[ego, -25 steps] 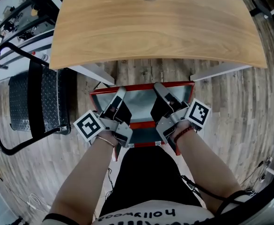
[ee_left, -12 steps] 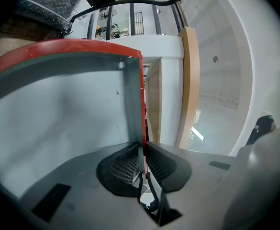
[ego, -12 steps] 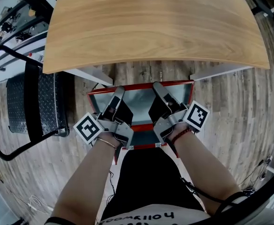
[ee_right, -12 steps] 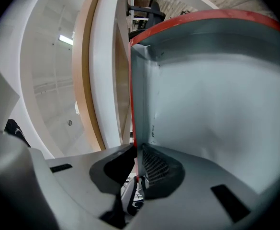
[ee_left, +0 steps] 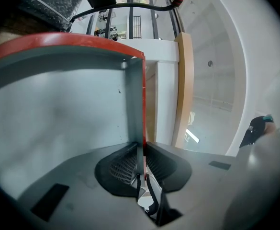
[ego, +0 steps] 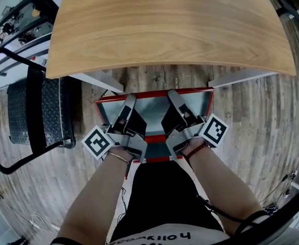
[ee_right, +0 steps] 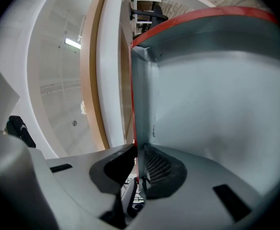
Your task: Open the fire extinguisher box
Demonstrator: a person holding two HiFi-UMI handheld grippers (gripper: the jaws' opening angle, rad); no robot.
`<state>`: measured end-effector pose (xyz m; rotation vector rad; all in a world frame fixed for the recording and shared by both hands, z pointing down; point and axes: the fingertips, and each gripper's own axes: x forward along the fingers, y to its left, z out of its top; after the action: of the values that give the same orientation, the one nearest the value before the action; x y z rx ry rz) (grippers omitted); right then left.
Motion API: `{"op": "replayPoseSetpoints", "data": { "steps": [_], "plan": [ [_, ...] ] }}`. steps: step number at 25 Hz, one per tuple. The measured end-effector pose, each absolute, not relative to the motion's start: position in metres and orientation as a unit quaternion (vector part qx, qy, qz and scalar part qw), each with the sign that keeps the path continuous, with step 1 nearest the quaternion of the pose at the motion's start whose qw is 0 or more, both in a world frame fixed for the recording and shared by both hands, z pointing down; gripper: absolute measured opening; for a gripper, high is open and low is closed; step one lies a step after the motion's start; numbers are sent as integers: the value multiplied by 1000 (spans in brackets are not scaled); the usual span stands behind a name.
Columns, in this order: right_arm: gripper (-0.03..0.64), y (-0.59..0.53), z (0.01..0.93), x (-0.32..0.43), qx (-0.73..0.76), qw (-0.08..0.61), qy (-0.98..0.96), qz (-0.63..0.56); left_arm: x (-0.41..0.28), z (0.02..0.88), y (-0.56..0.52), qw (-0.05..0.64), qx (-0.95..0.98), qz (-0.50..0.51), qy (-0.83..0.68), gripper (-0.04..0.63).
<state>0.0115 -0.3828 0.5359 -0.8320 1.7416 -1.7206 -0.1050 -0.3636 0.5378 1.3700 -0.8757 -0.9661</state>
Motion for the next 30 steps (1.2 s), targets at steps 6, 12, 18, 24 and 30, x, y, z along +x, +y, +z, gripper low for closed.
{"op": "replayPoseSetpoints", "data": {
  "steps": [6, 12, 18, 24, 30],
  "plan": [
    [140, -379, 524, 12, -297, 278, 663, -629, -106, 536, -361, 580, 584, -423, -380, 38],
    [143, -375, 527, 18, -304, 280, 661, -627, -109, 538, -355, 580, 581, -427, -380, 56],
    [143, -368, 534, 24, -317, 278, 656, -625, -114, 542, -346, 577, 579, -424, -389, 84],
    [143, -363, 541, 30, -343, 269, 648, -625, -130, 542, -338, 567, 574, -431, -404, 84],
    [141, -346, 540, 30, -351, 265, 634, -636, -136, 534, -323, 562, 581, -423, -409, 84]
  ]
}}
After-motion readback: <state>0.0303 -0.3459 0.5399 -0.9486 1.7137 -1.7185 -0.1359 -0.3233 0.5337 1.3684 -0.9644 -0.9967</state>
